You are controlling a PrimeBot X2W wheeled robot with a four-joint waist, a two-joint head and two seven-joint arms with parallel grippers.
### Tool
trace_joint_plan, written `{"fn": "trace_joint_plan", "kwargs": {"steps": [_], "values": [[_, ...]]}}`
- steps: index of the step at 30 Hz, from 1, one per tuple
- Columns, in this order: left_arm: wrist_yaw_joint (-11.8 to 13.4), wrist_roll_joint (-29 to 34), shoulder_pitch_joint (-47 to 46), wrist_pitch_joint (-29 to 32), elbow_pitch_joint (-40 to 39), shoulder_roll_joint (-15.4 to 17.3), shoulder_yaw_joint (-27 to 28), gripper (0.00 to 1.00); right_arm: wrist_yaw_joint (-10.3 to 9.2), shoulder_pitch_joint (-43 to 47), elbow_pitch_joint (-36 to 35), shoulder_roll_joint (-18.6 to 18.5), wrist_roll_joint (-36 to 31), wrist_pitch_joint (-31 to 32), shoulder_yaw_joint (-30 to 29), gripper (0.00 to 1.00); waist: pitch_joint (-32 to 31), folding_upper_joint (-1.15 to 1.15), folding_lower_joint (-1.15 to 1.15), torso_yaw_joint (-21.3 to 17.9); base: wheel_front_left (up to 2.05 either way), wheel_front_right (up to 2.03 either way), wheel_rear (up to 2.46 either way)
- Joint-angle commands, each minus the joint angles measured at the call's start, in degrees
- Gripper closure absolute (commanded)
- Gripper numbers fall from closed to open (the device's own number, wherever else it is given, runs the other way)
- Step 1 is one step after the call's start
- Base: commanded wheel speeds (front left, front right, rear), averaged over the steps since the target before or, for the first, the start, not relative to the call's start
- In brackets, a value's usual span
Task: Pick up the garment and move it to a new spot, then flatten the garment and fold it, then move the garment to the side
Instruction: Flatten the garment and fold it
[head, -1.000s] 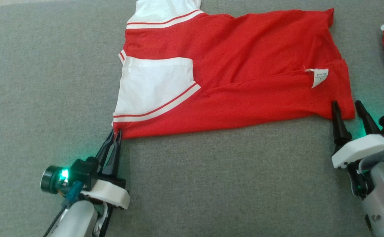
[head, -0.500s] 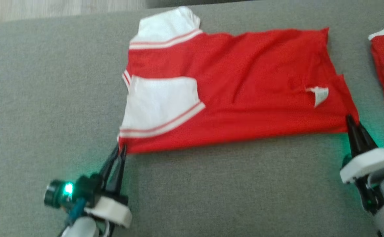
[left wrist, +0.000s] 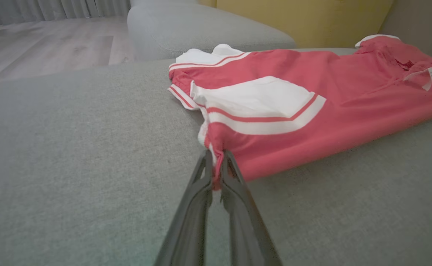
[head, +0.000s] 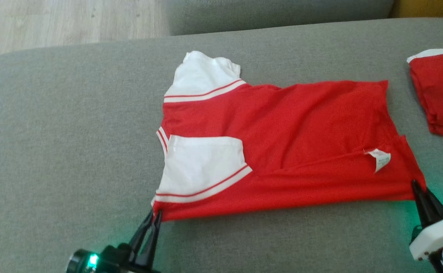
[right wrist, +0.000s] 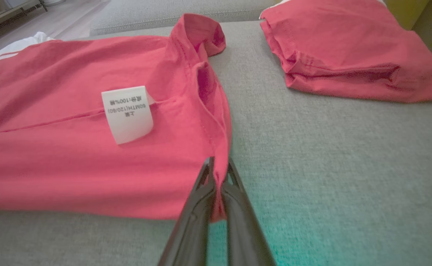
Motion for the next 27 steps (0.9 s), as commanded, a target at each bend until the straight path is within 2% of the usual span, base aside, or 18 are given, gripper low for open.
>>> {"fn": "trace_joint_plan", "kwargs": {"steps": [1,6,7,9,10,11,12,13,16,19,23,27], "values": [[-0.28,-0.19,0.2,0.25,-1.69,1.22,1.04,1.0,0.37,1.22,-1.4,-2.92,0.0,-0.84,-0.08,1.0,-0.63,0.0,0.01,-0.27,0.0,0.0,0.0],[-0.35,-0.3,1.75,1.28,-1.45,1.1,-0.29,1.0,0.37,2.1,-0.87,-2.78,-1.26,-0.98,-0.44,1.0,-1.76,0.0,0.01,-0.74,0.0,0.0,0.0],[-0.37,-0.52,2.03,1.66,-1.4,1.02,-0.45,1.0,0.37,2.07,-0.65,-2.53,-1.48,-0.99,-0.55,0.91,-1.95,0.0,0.01,-0.76,0.0,0.0,0.0],[-0.31,-0.94,2.42,2.12,-1.49,0.89,-0.56,1.0,0.37,1.94,-0.16,-1.96,-1.7,-0.97,-0.79,0.0,-2.29,0.0,0.01,-0.76,0.0,0.0,0.0],[-0.3,-1.21,2.57,2.36,-1.56,0.8,-0.58,0.75,0.37,1.78,0.01,-1.76,-1.92,-0.99,-1.14,0.0,-2.42,0.0,0.01,-0.75,0.0,0.0,0.0],[-0.3,-1.21,2.57,2.36,-1.56,0.8,-0.58,0.75,0.37,1.78,0.01,-1.76,-1.92,-0.99,-1.14,0.0,-2.42,0.0,0.01,-0.75,0.0,0.0,0.0],[-0.22,-1.34,2.58,2.57,-1.69,0.79,-0.57,0.34,0.37,1.7,0.01,-1.56,-2.09,-1.01,-1.36,0.0,-2.54,0.0,0.01,-0.74,0.0,0.0,0.0],[0.01,-1.38,2.47,2.63,-1.95,0.83,-0.42,0.0,0.37,1.65,-0.21,-1.43,-2.2,-1.05,-1.56,0.0,-2.63,0.0,0.01,-0.73,0.0,0.0,0.0],[0.07,-1.08,1.23,2.83,-3.29,1.69,-0.05,0.0,0.37,1.47,-2.31,-1.04,-2.66,-1.18,-2.34,0.0,-2.5,0.0,0.01,-0.88,0.0,0.0,0.0],[-0.95,-1.13,-2.52,3.66,-5.66,3.34,1.13,0.0,0.37,1.17,-5.71,-0.48,-3.36,-1.25,-2.79,0.0,-1.46,0.0,0.01,-1.4,0.0,0.0,0.0],[-4.21,-0.75,-12.08,6.39,-8.23,6.55,2.72,0.0,0.37,0.31,-9.12,0.83,-4.7,-1.29,-3.06,0.0,0.55,0.0,0.01,-2.66,0.0,0.0,0.0],[-7.99,-1.63,-24.06,10.69,-7.35,9.08,3.61,0.0,0.37,-0.85,-11.58,2.24,-5.71,-1.3,-2.49,0.0,2.67,0.0,0.01,-4.7,0.0,0.0,0.0]]}}
